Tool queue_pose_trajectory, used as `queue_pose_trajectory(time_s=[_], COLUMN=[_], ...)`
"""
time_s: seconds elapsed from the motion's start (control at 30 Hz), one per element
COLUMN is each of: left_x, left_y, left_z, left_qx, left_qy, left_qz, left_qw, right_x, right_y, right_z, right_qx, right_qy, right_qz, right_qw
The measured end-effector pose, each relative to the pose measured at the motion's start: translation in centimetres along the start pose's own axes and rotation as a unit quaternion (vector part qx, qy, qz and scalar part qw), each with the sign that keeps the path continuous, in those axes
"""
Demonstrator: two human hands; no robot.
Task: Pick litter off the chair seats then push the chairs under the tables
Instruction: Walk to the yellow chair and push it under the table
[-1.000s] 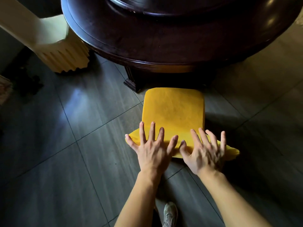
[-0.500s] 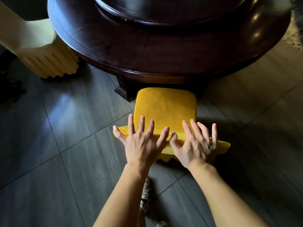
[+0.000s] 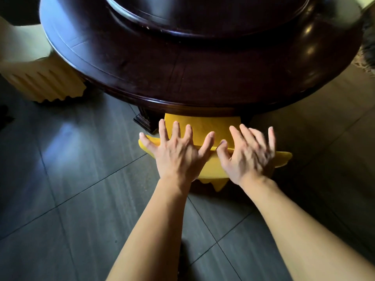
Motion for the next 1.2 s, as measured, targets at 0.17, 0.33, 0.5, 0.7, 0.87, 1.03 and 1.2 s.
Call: queue_pose_trajectory(time_s=[0.17, 0.33, 0.5, 0.7, 0.87, 1.03, 1.2], left_x=[-3.9, -8.1, -8.3, -8.9, -9.1, -9.3, -8.9], left_y=[0.3, 1.0, 1.4, 1.5, 0.7, -0.2, 0.9], left_z=[-0.7, -1.6, -2.7, -3.6, -5.7, -8.9, -8.6], left_qx=[0.014, 0.021, 0.015, 0.013, 0.022, 0.029, 0.039], left_qy=[0.010, 0.012, 0.021, 0.036, 0.062, 0.080, 0.076], left_qz=[-0.007, -0.027, -0.040, -0.050, -0.048, -0.040, -0.029], left_qw=[1.000, 0.999, 0.999, 0.998, 0.997, 0.996, 0.996], right_x=[-4.1, -8.5, -9.1, -10.1, -12.0, -13.6, -13.7], right_y=[-0.2, -0.4, 0.1, 0.4, 0.5, 0.6, 0.9], right_z=[0.0, 0.1, -0.7, -1.3, -3.5, -6.6, -6.3], right_qx=[0.010, 0.009, 0.002, -0.014, -0.020, 0.002, 0.020], right_qy=[0.011, 0.018, 0.039, 0.055, 0.088, 0.104, 0.085], right_qz=[-0.008, -0.009, -0.029, -0.043, -0.023, -0.002, 0.025], right_qw=[1.000, 1.000, 0.999, 0.997, 0.996, 0.995, 0.996])
Point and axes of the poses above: each hand's wrist, its own x-axis away from the middle knuckle, its own y-axis out of the back of the hand, z = x × y, the point moved 10 cm from there along -x, towards the middle knuckle, and after that the axes turned 13 degrees about z, right-handed, at the moved point
